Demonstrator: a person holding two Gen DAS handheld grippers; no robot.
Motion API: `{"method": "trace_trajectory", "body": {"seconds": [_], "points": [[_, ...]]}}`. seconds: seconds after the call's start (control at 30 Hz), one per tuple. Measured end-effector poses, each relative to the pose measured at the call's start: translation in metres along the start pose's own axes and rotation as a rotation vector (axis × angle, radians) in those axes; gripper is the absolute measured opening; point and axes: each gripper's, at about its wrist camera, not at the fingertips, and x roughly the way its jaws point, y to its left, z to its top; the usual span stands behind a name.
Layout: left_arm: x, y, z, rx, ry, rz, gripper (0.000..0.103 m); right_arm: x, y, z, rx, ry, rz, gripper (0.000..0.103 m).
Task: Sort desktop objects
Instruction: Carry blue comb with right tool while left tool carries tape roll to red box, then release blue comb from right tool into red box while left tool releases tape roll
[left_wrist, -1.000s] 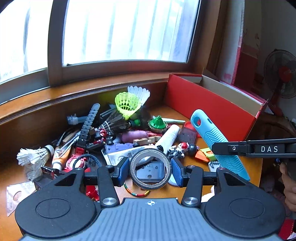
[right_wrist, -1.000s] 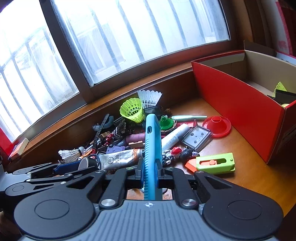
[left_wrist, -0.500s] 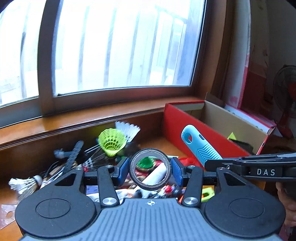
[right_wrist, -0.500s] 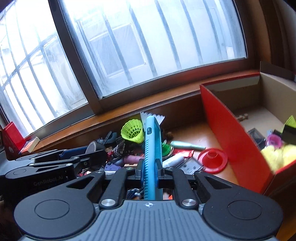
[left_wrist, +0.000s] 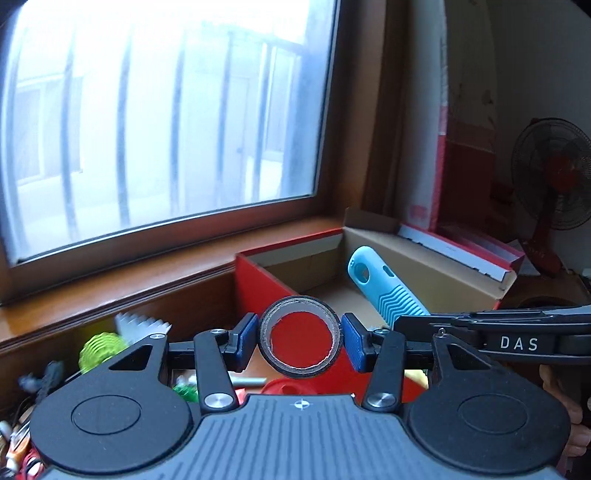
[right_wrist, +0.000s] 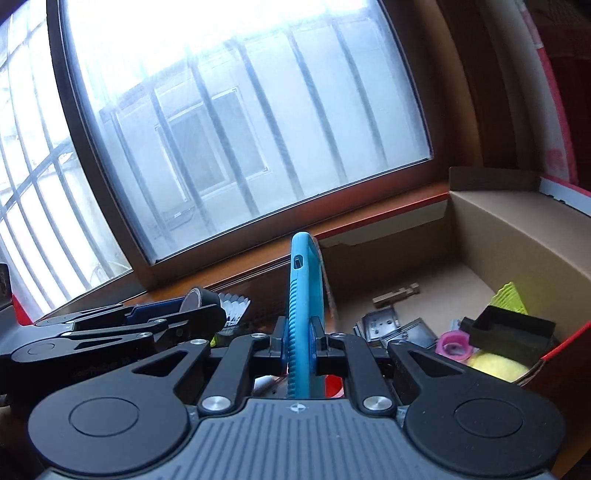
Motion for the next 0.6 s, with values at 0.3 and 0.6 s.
{"method": "trace_trajectory", "body": {"seconds": [0.3,0.6], "points": [[0.046,-0.043,0.023,0.043,0.019,-0.068,0.049,-0.013,-0.063,0.014,0.060,-0.047,-0.070,0.012],[0.099,-0.070,0.018,0.068,0.122,-0.083,0.050,0.006,-0.109,0.015,0.104,-0.019,-0.121,0.012]]}}
